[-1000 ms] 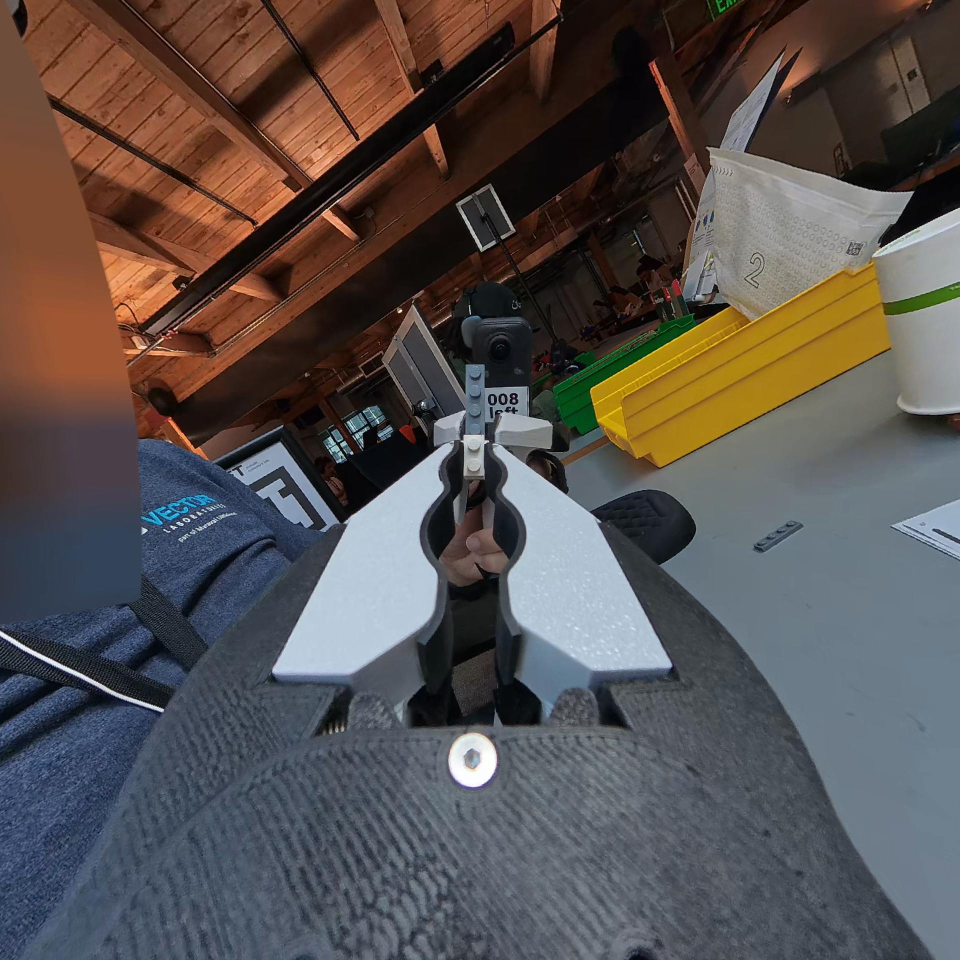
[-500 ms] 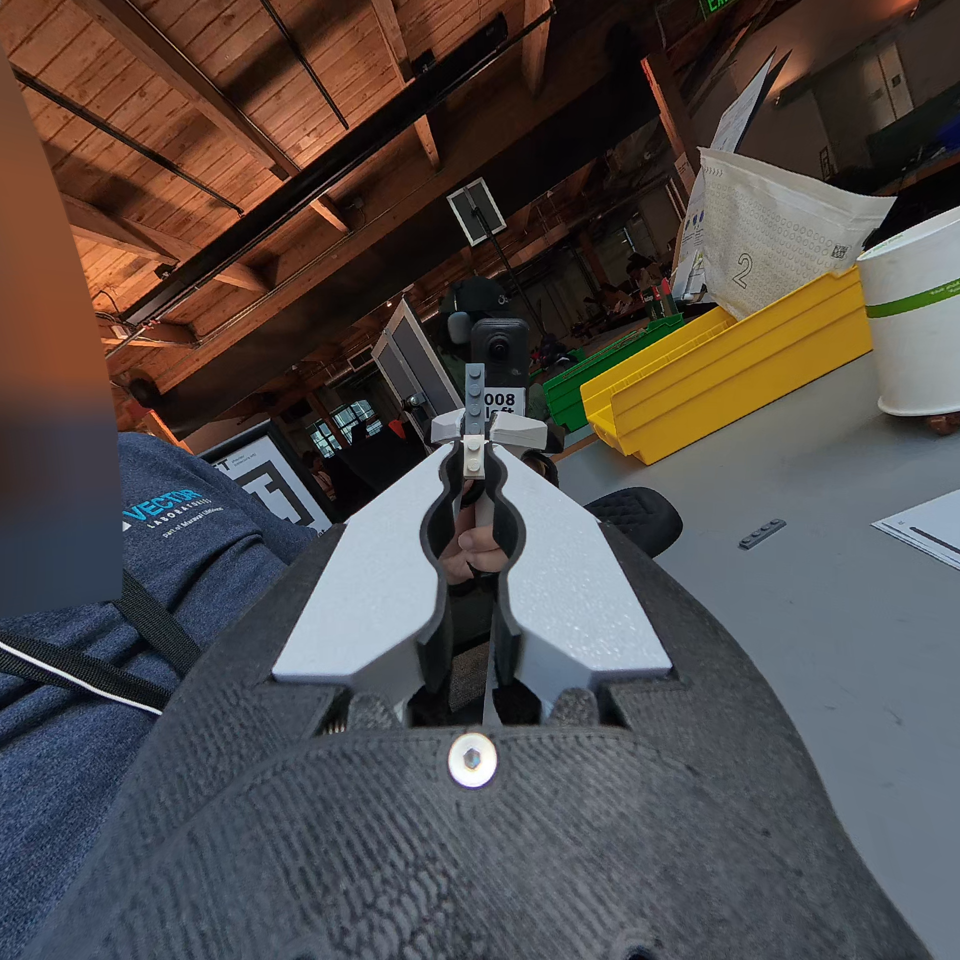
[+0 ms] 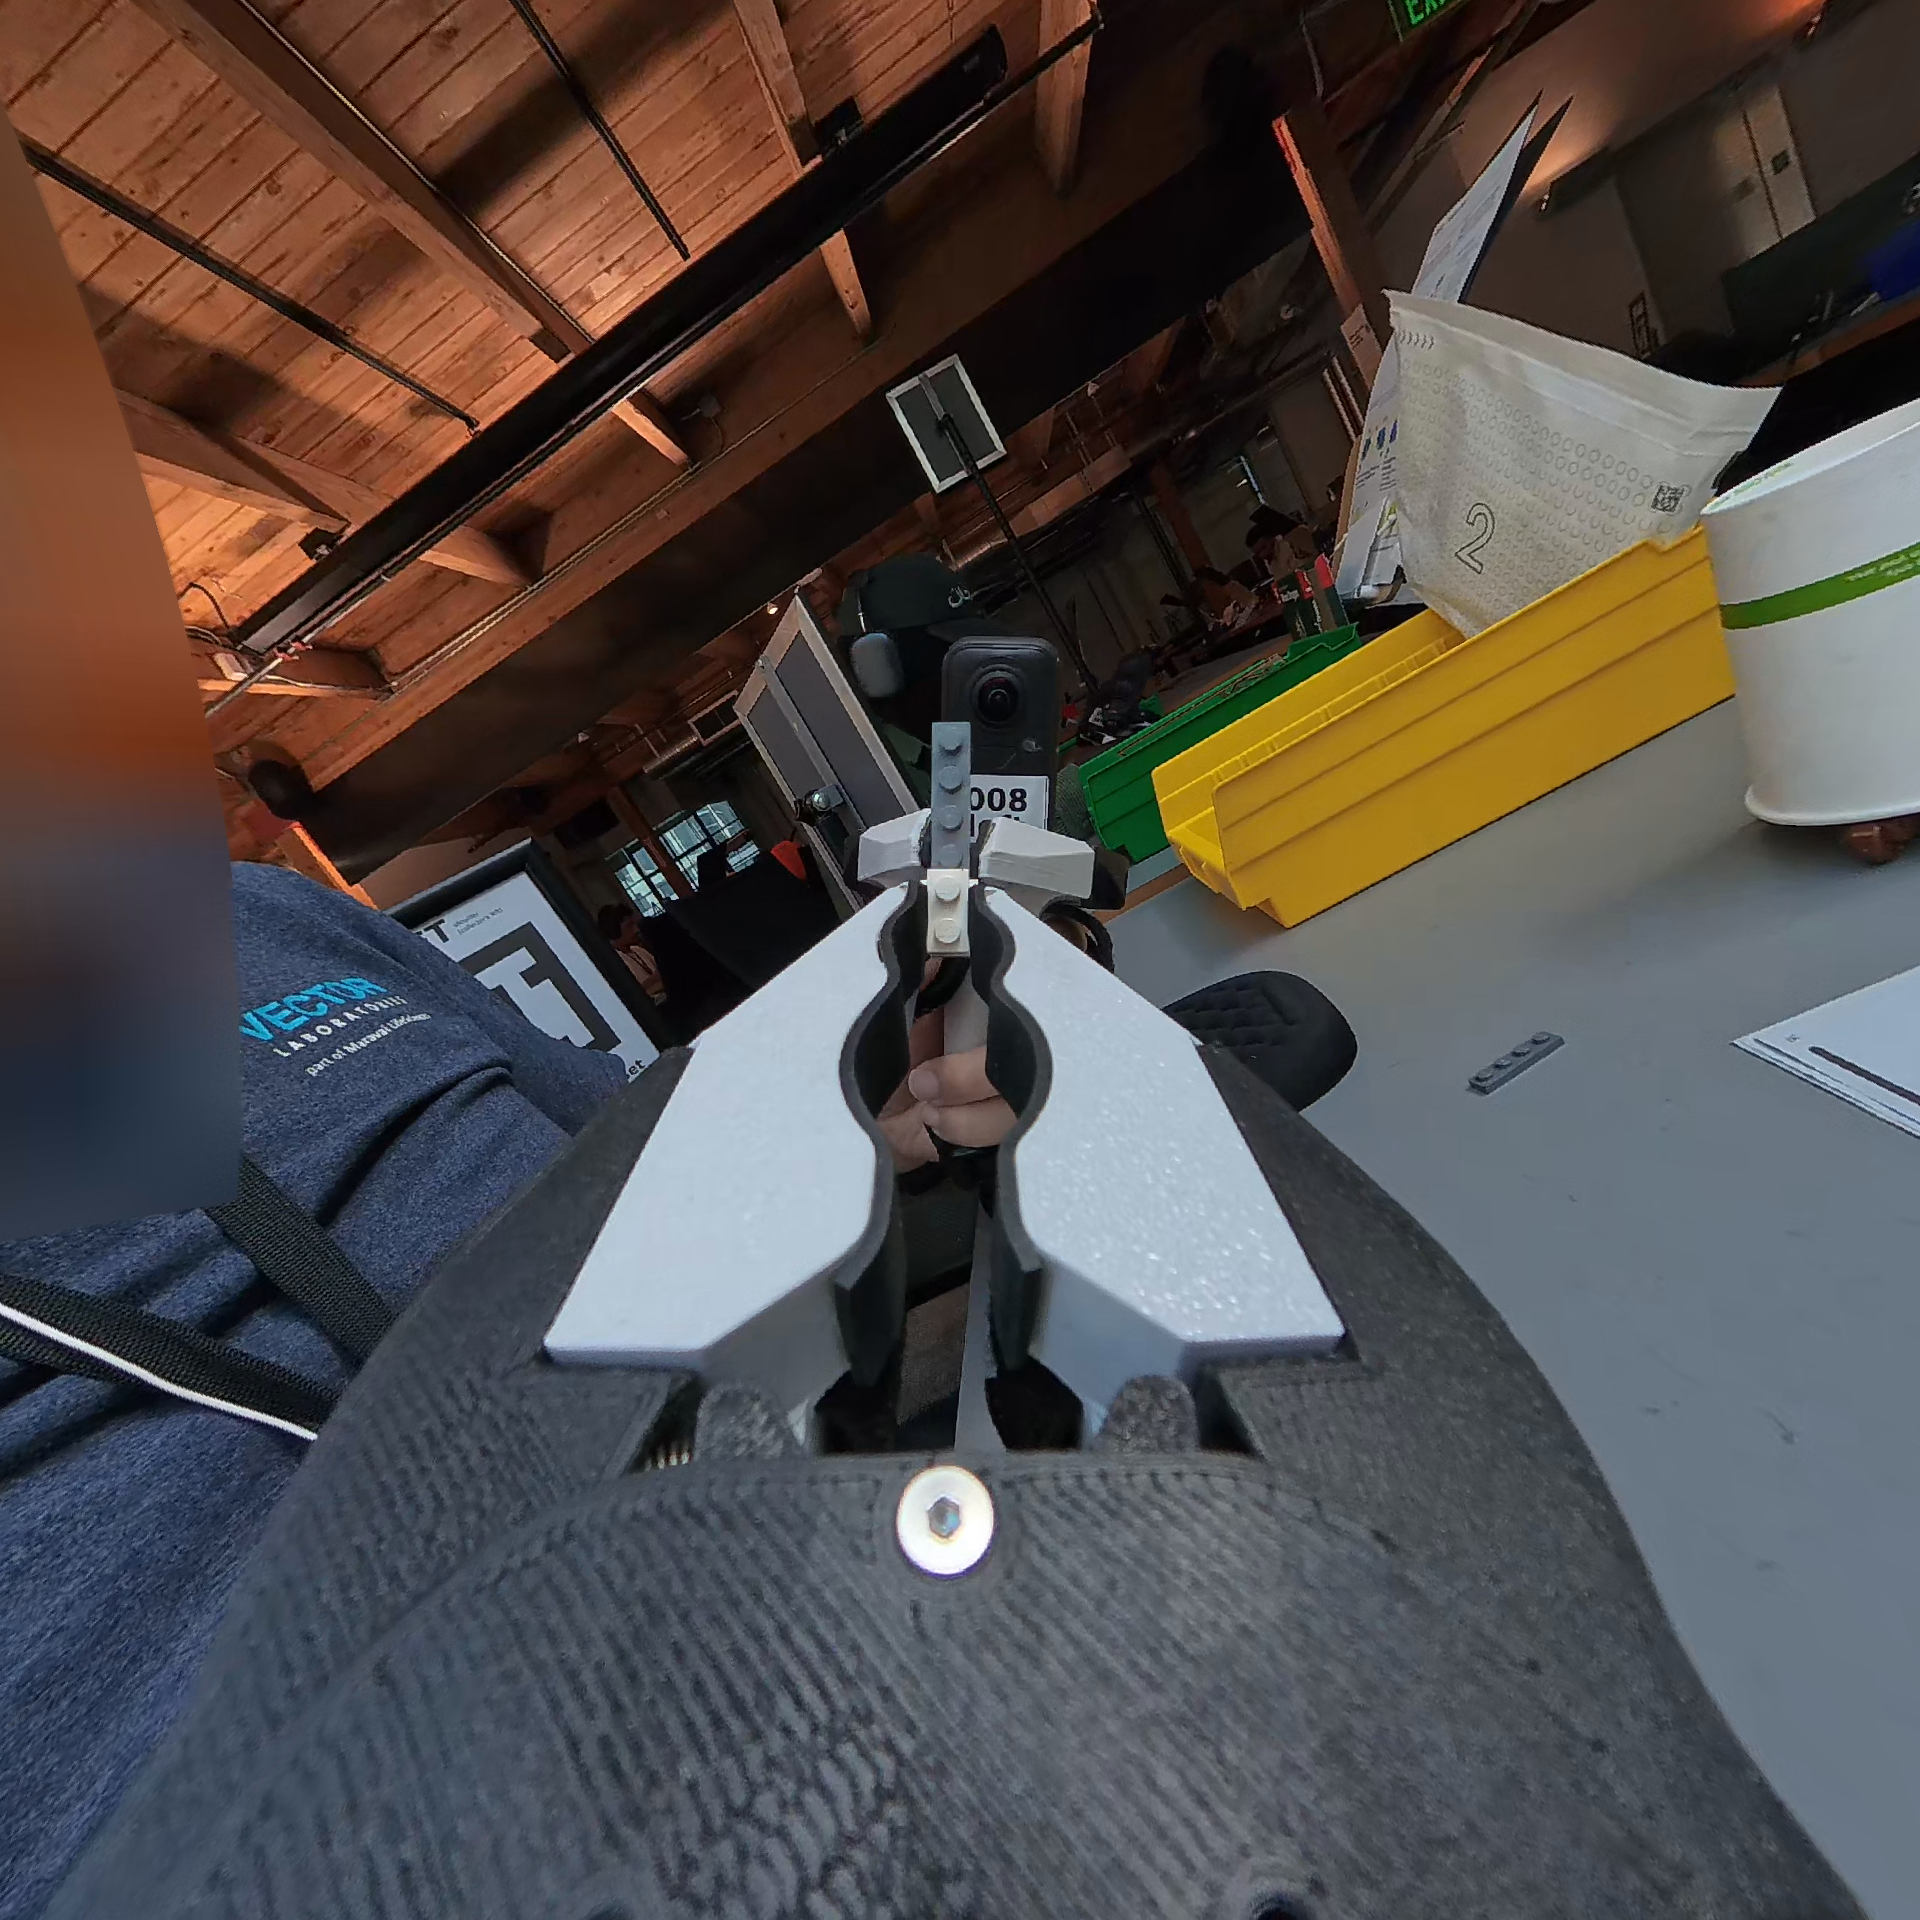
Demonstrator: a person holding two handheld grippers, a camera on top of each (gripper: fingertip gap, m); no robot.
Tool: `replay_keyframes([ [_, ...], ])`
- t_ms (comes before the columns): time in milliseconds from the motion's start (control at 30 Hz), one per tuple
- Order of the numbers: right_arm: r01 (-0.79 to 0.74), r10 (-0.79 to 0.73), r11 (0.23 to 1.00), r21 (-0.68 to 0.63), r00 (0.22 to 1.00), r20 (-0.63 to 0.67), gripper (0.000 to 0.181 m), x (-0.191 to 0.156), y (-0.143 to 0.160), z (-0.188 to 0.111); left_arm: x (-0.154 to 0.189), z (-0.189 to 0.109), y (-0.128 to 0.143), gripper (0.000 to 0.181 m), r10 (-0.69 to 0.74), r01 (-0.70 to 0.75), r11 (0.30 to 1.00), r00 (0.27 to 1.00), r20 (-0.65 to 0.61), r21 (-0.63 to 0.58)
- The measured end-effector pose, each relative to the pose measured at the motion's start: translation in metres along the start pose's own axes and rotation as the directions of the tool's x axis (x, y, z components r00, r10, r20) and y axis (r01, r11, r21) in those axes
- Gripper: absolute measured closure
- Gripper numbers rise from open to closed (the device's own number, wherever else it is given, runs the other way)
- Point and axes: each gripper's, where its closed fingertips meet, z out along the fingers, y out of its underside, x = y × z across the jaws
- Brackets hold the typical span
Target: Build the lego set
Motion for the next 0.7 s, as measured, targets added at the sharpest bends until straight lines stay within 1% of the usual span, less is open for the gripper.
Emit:
replay_keyframes([
  [133, -0.008, 0.008, 1.0, 0.008, 1.0, -0.004, 0.175, 0.002, -0.0002, -0.001, -0.0024, 0.0005, 0.0002, 0.175, 0.011, -0.011, 1.0, 1.0, 0.021, -0.002],
  [200, -0.014, 0.014, 1.0, 0.014, 1.0, 0.003, 0.175, 0.0008, -0.0014, -0.0012, -0.0003, 0.0012, 0.0016, 0.169, 0.016, -0.016, 1.0, 1.0, 0.013, -0.012],
  [233, -0.01, 0.01, 1.0, 0.015, 1.0, 0.001, 0.175, 0.0007, -0.0018, -0.0013, 0.0003, 0.0016, 0.0022, 0.169, 0.014, -0.014, 1.0, 1.0, 0.01, -0.016],
  [400, -0.004, 0.004, 1.0, 0.008, 1.0, -0.002, 0.175, 0.0008, -0.0002, -0.0001, -0.0019, -0.0001, 0.0005, 0.173, -0.005, 0.004, 1.0, 1.0, 0.012, 0.004],
  [500, -0.003, 0.003, 1.0, 0.01, 1.0, -0.003, 0.175, 0.001, -0.0004, -0.0005, -0.0025, -0.0013, 0.0, 0.173, -0.022, 0.022, 1.0, 1.0, 0.007, 0.013],
  [700, -0.003, 0.003, 1.0, 0.012, 1.0, -0.004, 0.175, 0.0015, -0.0009, -0.0012, -0.0017, -0.0017, -0.0007, 0.175, -0.014, 0.014, 1.0, 1.0, 0.006, 0.014],
])
